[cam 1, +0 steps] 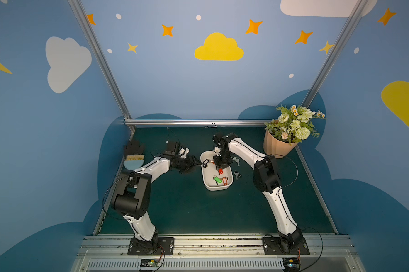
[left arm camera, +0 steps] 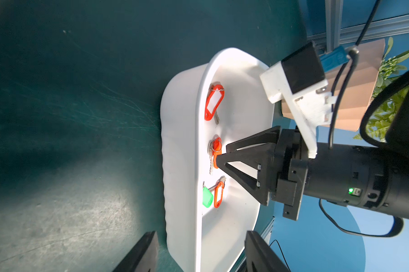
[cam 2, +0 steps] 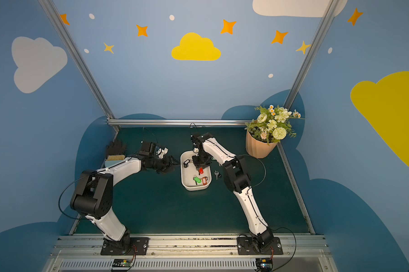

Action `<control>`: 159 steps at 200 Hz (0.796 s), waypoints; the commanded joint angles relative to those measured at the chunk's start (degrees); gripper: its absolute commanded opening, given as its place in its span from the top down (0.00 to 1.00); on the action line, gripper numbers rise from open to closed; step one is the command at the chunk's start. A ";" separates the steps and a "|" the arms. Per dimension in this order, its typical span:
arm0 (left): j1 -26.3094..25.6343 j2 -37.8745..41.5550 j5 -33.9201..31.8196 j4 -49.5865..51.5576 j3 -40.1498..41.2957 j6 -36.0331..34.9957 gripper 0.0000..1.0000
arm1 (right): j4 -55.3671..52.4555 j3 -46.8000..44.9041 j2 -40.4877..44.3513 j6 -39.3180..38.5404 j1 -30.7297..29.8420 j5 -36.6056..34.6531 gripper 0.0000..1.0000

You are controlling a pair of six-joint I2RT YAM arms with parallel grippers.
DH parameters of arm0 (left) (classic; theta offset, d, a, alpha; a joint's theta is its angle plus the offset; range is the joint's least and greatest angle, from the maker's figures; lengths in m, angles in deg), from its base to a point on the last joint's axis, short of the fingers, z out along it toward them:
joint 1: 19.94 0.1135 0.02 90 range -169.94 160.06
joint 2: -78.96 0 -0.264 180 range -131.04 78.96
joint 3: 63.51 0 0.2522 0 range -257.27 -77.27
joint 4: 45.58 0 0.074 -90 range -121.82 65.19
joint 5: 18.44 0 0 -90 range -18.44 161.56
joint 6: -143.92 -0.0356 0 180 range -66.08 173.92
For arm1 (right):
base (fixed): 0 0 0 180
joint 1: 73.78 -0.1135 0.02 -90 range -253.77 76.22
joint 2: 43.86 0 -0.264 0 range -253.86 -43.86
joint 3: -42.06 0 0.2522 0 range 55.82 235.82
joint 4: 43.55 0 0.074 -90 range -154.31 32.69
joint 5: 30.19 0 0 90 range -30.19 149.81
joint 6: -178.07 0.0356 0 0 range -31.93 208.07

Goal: Take the keys out of the storage box
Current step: Pick up the key from the storage box.

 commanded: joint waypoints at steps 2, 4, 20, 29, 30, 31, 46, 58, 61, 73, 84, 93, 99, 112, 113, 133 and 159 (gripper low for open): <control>-0.17 -0.25 0.03 1.16 -0.98 -1.44 0.35 | -0.76 1.40 -1.35 0.14 -0.39 -1.22 0.59; -0.20 -0.28 0.04 1.16 -0.96 -1.39 0.35 | -0.80 1.43 -1.36 0.14 -0.40 -1.22 0.59; -0.19 -0.30 0.09 1.13 -0.89 -1.43 0.35 | -0.77 1.75 -1.80 0.00 -0.73 -1.64 0.59; -0.27 -0.29 0.06 1.14 -0.86 -1.43 0.35 | -0.84 2.24 -2.20 -0.14 -0.91 -1.83 0.60; -0.28 -0.29 0.10 1.10 -0.86 -1.43 0.35 | -0.89 2.32 -2.22 -0.17 -0.92 -1.88 0.60; -0.20 -0.29 0.03 1.09 -0.86 -1.43 0.35 | -0.91 2.41 -2.28 -0.15 -0.92 -1.90 0.60; -0.21 -0.16 0.09 1.14 -0.69 -1.48 0.35 | -1.26 3.36 -2.76 -0.29 -1.10 -2.62 0.62; -0.19 -0.08 0.09 1.12 -0.61 -1.52 0.35 | -1.46 3.87 -3.12 -0.45 -1.27 -3.20 0.63; -0.22 -0.04 0.08 1.21 -0.64 -1.48 0.35 | -1.54 3.91 -3.19 -0.47 -1.28 -3.28 0.64; -0.20 0.04 0.12 1.24 -0.68 -1.56 0.35 | -1.64 4.30 -3.47 -0.64 -1.37 -3.46 0.65; -0.17 -0.02 0.09 1.18 -0.58 -1.53 0.35 | -1.79 4.59 -3.71 -0.89 -1.50 -3.74 0.67; -0.16 0.10 0.11 1.24 -0.55 -1.55 0.35 | -2.11 5.22 -3.91 -1.15 -1.70 -4.39 0.67; -0.17 -0.01 0.11 1.23 -0.54 -1.62 0.35 | -2.33 5.64 -4.06 -1.41 -1.84 -5.00 0.68; -0.19 -0.02 0.13 1.16 -0.57 -1.62 0.35 | -2.81 6.65 -4.43 -1.92 -2.06 -5.90 0.69; -0.20 -0.03 0.13 1.11 -0.54 -1.61 0.35 | -2.80 6.68 -4.44 -1.94 -2.11 -5.94 0.69; -0.21 -0.11 0.16 1.12 -0.64 -1.61 0.35 | -2.86 7.35 -4.79 -2.39 -2.34 -6.43 0.70; -0.19 -0.14 0.28 1.06 -0.76 -1.68 0.35 | -2.84 7.65 -5.28 -2.75 -2.51 -7.00 0.72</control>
